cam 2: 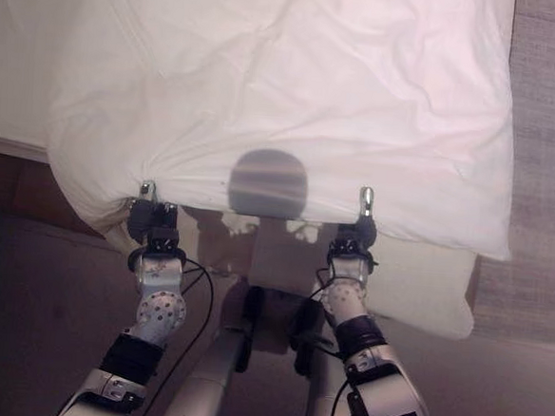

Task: Make the bed

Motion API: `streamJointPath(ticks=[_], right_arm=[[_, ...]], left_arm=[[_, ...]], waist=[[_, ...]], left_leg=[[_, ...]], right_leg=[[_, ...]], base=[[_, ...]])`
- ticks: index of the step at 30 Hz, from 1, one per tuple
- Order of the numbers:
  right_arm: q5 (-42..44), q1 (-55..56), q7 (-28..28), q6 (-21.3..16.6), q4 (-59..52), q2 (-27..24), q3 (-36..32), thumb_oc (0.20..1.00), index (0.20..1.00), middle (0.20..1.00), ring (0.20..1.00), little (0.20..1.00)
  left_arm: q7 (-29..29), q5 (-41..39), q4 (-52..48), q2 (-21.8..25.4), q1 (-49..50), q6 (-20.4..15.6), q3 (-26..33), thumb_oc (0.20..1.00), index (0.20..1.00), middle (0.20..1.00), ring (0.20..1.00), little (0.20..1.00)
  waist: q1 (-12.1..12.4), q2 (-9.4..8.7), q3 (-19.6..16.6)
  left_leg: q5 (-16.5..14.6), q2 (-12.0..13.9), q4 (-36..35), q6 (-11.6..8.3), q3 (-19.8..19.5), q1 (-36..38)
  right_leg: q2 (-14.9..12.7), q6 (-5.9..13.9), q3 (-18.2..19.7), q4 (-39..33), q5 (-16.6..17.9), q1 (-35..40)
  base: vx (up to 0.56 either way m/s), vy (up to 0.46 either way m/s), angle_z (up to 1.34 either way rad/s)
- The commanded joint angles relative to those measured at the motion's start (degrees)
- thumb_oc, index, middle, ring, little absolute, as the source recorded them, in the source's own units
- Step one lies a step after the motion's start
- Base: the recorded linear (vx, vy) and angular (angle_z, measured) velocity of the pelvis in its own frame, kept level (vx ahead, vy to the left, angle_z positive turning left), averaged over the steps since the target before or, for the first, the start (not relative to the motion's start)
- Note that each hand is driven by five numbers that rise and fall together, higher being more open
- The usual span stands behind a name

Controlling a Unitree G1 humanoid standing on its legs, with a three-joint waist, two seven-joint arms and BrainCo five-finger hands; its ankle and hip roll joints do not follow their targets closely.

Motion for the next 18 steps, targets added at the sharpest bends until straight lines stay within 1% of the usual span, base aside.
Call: streamJointPath(ticks=[1, 3, 4, 6, 7, 11, 17, 18], right_arm=[[-1.9, 2.6, 1.5, -1.9, -2.5, -1.7, -2.7, 1.000, 1.000, 1.000, 1.000, 1.000], [-1.5, 3.1, 1.9, -2.1, -2.8, -1.8, -3.0, 1.000, 1.000, 1.000, 1.000, 1.000], [-1.7, 3.4, 1.7, -2.2, -2.9, -2.1, -3.5, 1.000, 1.000, 1.000, 1.000, 1.000], [-2.8, 3.2, 0.4, -2.4, -2.9, -2.7, -4.1, 1.000, 1.000, 1.000, 1.000, 1.000], [-2.8, 3.2, 0.4, -2.4, -2.9, -2.7, -4.1, 1.000, 1.000, 1.000, 1.000, 1.000], [-5.4, 2.0, -2.7, -2.0, -1.8, -4.8, -5.3, 1.000, 1.000, 1.000, 1.000, 1.000], [-5.7, 0.0, -4.1, -1.9, -0.9, -6.3, -6.3, 1.000, 1.000, 1.000, 1.000, 1.000], [-5.2, -0.5, -4.3, -2.1, -0.9, -6.7, -7.1, 1.000, 1.000, 1.000, 1.000, 1.000]], left_arm=[[-0.5, 3.8, -7.8, 3.0, 2.4, -7.6, 6.2, 0.200, 0.200, 0.200, 0.200, 0.200], [-0.6, 3.6, -7.8, 2.9, 2.7, -7.6, 6.4, 0.200, 0.200, 0.200, 0.200, 0.200], [-0.3, 3.7, -7.6, 3.2, 2.8, -7.7, 6.8, 0.200, 0.200, 0.200, 0.200, 0.200], [0.2, 4.2, -7.7, 3.5, 2.8, -7.8, 7.3, 0.200, 0.200, 0.200, 0.200, 0.200], [0.3, 4.2, -7.7, 3.5, 2.8, -7.8, 7.3, 0.200, 0.200, 0.200, 0.200, 0.200], [2.2, 5.3, -7.0, 5.1, 2.4, -8.0, 9.3, 0.200, 0.200, 0.200, 0.200, 0.200], [3.9, 6.5, -6.4, 6.2, 1.9, -7.9, 11.2, 0.200, 0.200, 0.200, 0.200, 0.200], [5.0, 7.5, -5.4, 7.0, 1.7, -7.6, 12.1, 0.200, 0.200, 0.200, 0.200, 0.200]], waist=[[0.7, 2.49, -6.5], [0.5, 2.51, -6.8], [0.4, 2.48, -6.9], [0.3, 2.42, -7.0], [0.4, 2.41, -6.9], [0.4, 2.38, -7.3], [0.6, 2.43, -7.7], [0.6, 2.53, -7.6]], left_leg=[[-0.2, -1.5, -1.0, 0.48, 1.7, -2.6], [0.2, -1.6, -1.3, 0.55, 1.6, -2.8], [-0.1, -1.5, -1.4, 0.51, 1.6, -2.5], [0.3, -1.6, -1.4, 0.57, 1.6, -2.8], [-0.1, -1.6, -1.3, 0.55, 1.6, -2.6], [0.0, -1.6, -1.6, 0.57, 1.8, -2.8], [0.3, -1.6, -1.7, 0.73, 2.0, -3.4], [0.1, -1.6, -1.5, 0.71, 2.2, -3.3]], right_leg=[[-2.8, 7.43, 3.1, -3.4, 4.0, -0.1], [-2.8, 7.38, 3.2, -3.5, 4.2, -0.4], [-2.7, 7.49, 3.2, -3.4, 4.0, -0.2], [-2.8, 7.50, 3.3, -3.6, 4.4, -0.5], [-2.8, 7.56, 3.3, -3.5, 4.1, -0.4], [-2.8, 7.75, 3.2, -3.8, 4.4, -0.7], [-2.8, 7.73, 3.5, -3.8, 4.8, -1.5], [-2.9, 7.77, 3.6, -3.5, 4.7, -1.5]], base=[[0.00, 0.000, 0.00], [0.00, 0.000, 0.00], [0.00, 0.000, 0.00], [0.00, 0.000, 0.00], [0.00, 0.000, 0.00], [0.00, 0.000, 0.00], [0.00, 0.005, -0.02], [0.01, 0.011, -0.05]])
